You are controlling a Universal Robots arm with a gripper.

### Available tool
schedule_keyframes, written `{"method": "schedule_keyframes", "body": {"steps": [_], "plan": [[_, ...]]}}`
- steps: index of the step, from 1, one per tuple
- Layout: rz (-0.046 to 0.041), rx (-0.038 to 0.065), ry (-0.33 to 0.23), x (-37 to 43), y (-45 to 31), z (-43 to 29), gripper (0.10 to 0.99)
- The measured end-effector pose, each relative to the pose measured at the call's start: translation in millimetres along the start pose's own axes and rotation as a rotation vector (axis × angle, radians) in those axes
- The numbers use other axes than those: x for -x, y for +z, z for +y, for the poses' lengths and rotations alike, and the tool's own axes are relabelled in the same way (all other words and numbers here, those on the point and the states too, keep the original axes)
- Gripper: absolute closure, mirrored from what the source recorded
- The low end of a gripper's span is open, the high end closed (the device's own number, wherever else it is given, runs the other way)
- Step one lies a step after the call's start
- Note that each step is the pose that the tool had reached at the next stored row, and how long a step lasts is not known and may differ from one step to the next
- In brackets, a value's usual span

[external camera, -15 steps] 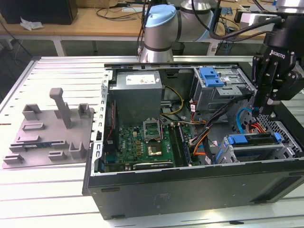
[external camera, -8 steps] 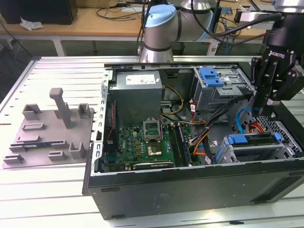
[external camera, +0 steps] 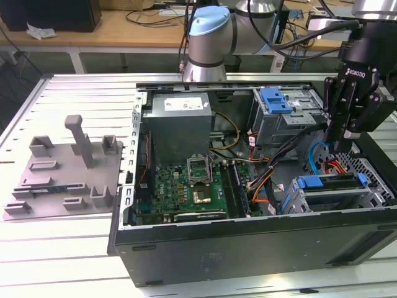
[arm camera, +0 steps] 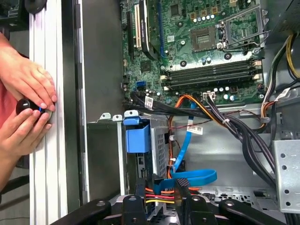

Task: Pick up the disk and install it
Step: 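Insert the second disk wire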

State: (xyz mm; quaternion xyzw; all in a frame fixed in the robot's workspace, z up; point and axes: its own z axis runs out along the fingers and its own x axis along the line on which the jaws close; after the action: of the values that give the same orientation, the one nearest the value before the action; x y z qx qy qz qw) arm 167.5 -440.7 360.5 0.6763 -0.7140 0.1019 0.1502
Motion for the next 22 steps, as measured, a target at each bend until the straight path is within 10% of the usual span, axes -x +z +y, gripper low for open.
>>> {"method": "schedule_keyframes", "body": {"steps": [19, 22], "plan": [[0.0038, -0.003, 0.009, 0.2, 0.0, 0.5, 0.796], [0.0041, -0.003, 0.011, 0.1, 0.0, 0.5, 0.925]]}}
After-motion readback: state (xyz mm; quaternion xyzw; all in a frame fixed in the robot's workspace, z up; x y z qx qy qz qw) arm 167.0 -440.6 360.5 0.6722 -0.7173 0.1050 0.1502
